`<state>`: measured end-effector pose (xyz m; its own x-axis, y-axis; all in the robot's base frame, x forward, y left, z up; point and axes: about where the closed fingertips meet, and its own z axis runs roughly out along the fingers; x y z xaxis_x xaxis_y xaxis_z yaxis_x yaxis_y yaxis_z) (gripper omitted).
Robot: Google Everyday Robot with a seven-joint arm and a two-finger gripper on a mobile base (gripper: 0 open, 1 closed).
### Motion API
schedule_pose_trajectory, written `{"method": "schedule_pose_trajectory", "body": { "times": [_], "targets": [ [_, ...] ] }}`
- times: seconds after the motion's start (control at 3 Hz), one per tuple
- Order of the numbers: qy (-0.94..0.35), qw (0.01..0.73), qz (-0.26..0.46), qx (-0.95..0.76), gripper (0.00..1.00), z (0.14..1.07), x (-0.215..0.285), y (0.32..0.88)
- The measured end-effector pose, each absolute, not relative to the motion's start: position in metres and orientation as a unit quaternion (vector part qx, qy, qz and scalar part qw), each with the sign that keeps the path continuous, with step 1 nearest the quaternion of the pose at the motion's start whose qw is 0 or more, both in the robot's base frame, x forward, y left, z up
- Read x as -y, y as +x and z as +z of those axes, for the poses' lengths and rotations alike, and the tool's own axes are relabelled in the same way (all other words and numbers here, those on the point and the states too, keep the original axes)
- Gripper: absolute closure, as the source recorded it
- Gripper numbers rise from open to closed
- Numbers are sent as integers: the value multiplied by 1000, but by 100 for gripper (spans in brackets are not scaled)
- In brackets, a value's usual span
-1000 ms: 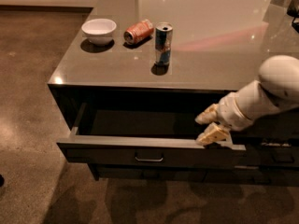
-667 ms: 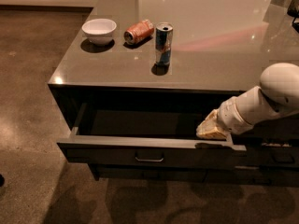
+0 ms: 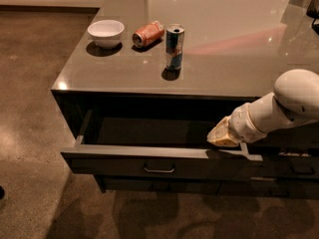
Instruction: Open top drawer
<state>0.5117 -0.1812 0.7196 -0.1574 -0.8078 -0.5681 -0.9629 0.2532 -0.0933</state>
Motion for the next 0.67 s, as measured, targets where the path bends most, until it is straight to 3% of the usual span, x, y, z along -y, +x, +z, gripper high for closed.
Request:
{"method": "schedule_pose_trajectory", "body": {
  "times": [0.67],
  "targets": [
    [-618, 281, 126, -723, 100, 680, 161, 554]
  ]
}}
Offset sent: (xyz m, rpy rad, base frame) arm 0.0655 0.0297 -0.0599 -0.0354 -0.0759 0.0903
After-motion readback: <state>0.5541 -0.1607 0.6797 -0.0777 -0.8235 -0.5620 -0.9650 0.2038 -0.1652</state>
